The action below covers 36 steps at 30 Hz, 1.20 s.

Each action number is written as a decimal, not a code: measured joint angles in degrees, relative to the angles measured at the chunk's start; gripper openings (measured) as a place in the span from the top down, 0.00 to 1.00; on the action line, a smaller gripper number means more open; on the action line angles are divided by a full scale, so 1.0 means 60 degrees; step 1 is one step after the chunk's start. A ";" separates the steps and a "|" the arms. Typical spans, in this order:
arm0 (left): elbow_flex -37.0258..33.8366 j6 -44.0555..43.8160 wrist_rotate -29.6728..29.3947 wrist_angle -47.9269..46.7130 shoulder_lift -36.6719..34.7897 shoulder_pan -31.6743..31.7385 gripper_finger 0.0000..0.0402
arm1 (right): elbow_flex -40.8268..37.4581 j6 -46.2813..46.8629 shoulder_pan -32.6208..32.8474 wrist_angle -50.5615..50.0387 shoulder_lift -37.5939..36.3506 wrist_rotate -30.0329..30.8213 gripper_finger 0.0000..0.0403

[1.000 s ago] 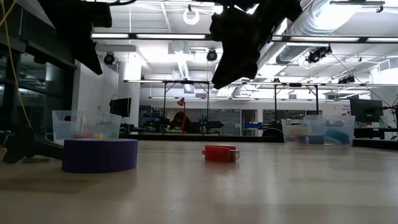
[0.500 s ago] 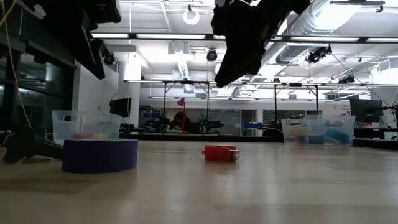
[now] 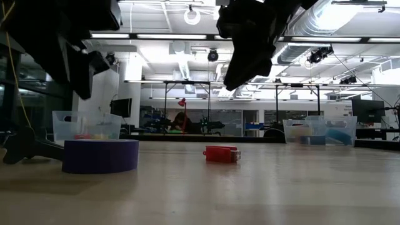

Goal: Pick and place Stapler, Stapler remover, tape
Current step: Put the gray staple remover into the blue bin

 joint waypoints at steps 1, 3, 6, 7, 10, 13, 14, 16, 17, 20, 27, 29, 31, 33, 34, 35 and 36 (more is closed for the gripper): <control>0.0007 -0.0130 0.0099 0.0036 0.0092 0.0012 0.47 | 0.0000 0.0128 0.0041 -0.0067 0.0000 0.0030 0.74; -0.0007 -0.0519 0.0323 -0.0015 0.0202 0.0019 0.47 | -0.0004 0.0433 0.0137 -0.0155 0.0000 0.0120 0.74; 0.0004 -0.1200 0.0486 0.0277 0.0346 0.0012 0.47 | -0.0004 0.0873 0.0292 -0.0265 0.0000 0.0269 0.74; -0.0002 -0.1335 0.0520 0.0248 0.0345 0.0010 0.47 | -0.0004 0.0959 0.0333 -0.0248 0.0000 0.0278 0.74; 0.0085 -0.1404 0.0660 0.0354 0.0486 0.0016 0.47 | -0.0004 0.1197 0.0449 -0.0248 0.0000 0.0470 0.74; 0.0212 -0.1308 0.0614 0.0262 0.0555 0.0019 0.47 | -0.0004 0.1437 0.0566 -0.0282 0.0000 0.0735 0.74; 0.0304 -0.1194 0.0565 0.0416 0.0609 0.0031 0.47 | -0.0004 0.1482 0.0597 -0.0309 0.0000 0.0752 0.74; 0.0370 -0.1008 0.0521 0.0320 0.0620 0.0098 0.46 | -0.0004 0.1615 0.0675 -0.0379 0.0000 0.0780 0.74; 0.0382 -0.0938 0.0521 0.0308 0.0621 0.0099 0.45 | -0.0004 0.1658 0.0713 -0.0436 0.0000 0.0789 0.74; 0.0401 -0.0942 0.0407 0.0540 0.0621 0.0216 0.38 | -0.0004 0.1688 0.0845 -0.0703 0.0000 0.0787 0.74; 0.0404 -0.1277 0.1820 0.0628 0.0765 0.0992 0.15 | -0.0004 0.1587 0.0959 -0.1001 0.0000 0.0770 0.74; 0.0401 -0.1466 0.2330 0.0565 0.0933 0.1190 0.14 | -0.0004 0.1464 0.0955 -0.1006 0.0000 0.0776 0.74; 0.0404 -0.1618 0.2821 0.0602 0.1171 0.1375 0.14 | -0.0004 0.1309 0.0955 -0.1003 0.0000 0.0780 0.74; 0.0404 -0.1766 0.3127 0.0537 0.1403 0.1517 0.15 | -0.0004 0.1214 0.0955 -0.1010 0.0000 0.0778 0.74; 0.0438 -0.1865 0.3245 0.0492 0.1537 0.1548 0.16 | -0.0004 0.1171 0.0955 -0.1017 0.0000 0.0776 0.74; 0.0536 -0.1892 0.3261 0.0350 0.1694 0.1591 0.17 | -0.0004 0.1134 0.0955 -0.1021 0.0000 0.0776 0.74; 0.0675 -0.1893 0.3255 0.0133 0.1841 0.1606 0.19 | -0.0004 0.1112 0.0955 -0.1024 0.0000 0.0780 0.74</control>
